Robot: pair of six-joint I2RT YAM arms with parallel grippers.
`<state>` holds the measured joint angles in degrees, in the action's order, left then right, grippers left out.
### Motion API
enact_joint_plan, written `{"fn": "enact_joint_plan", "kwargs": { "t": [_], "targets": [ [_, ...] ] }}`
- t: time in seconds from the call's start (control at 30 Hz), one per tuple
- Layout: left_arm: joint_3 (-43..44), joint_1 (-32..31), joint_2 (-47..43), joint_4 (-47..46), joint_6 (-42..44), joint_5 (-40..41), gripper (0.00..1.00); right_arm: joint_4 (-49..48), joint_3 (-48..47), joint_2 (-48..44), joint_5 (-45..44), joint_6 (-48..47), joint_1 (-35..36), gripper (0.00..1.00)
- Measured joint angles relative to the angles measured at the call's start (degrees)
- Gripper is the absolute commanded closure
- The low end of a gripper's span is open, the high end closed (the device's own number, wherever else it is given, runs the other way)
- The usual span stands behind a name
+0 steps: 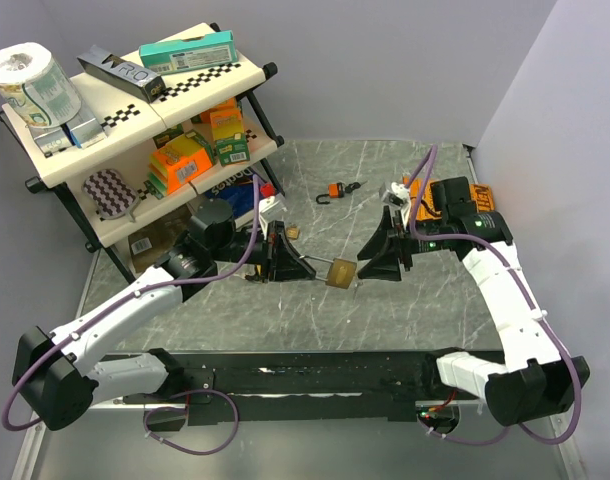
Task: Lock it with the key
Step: Lock the lock, then place the key at the center of the board.
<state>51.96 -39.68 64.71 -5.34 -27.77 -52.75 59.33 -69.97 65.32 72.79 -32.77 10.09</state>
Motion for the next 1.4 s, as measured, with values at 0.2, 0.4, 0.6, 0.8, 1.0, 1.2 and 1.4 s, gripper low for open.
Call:
{"fn": "enact_joint_plan", "kwargs": {
  "t": [0.2,0.4,0.6,0.8,1.0,1.2,1.4],
  "targets": [
    [0.0,0.0,0.0,-1.0,-0.8,-0.2,0.99,4.2,0.3,1.4,0.1,-4.4,0.0,0.5],
    [-0.2,0.0,0.0,-1.2,-1.6,0.0,0.99,4.8,2.5,1.3,0.4,-5.5,1.4,0.69],
    [-0.2,0.5,0.0,-1.0,-1.8,0.0,0.99,4.9,3.1,1.0,0.3,-6.0,1.9,1.0],
    [-0.8,3.0,0.0,-1.3,-2.1,-1.8,0.99,4.6,3.7,0.1,0.1,-7.1,1.9,1.0],
    [-0.9,6.7,0.0,-1.0,-1.9,-3.7,0.99,7.0,4.7,0.3,-1.2,-11.0,-1.1,1.0],
    [-0.4,10.6,-0.1,0.9,-0.4,-4.9,0.99,14.2,4.4,5.1,-3.2,-19.7,-9.6,1.0],
    [0.2,10.8,-0.1,5.6,3.9,-4.1,0.99,15.5,2.0,13.3,-10.0,-23.0,-23.5,1.0]
  ]
}}
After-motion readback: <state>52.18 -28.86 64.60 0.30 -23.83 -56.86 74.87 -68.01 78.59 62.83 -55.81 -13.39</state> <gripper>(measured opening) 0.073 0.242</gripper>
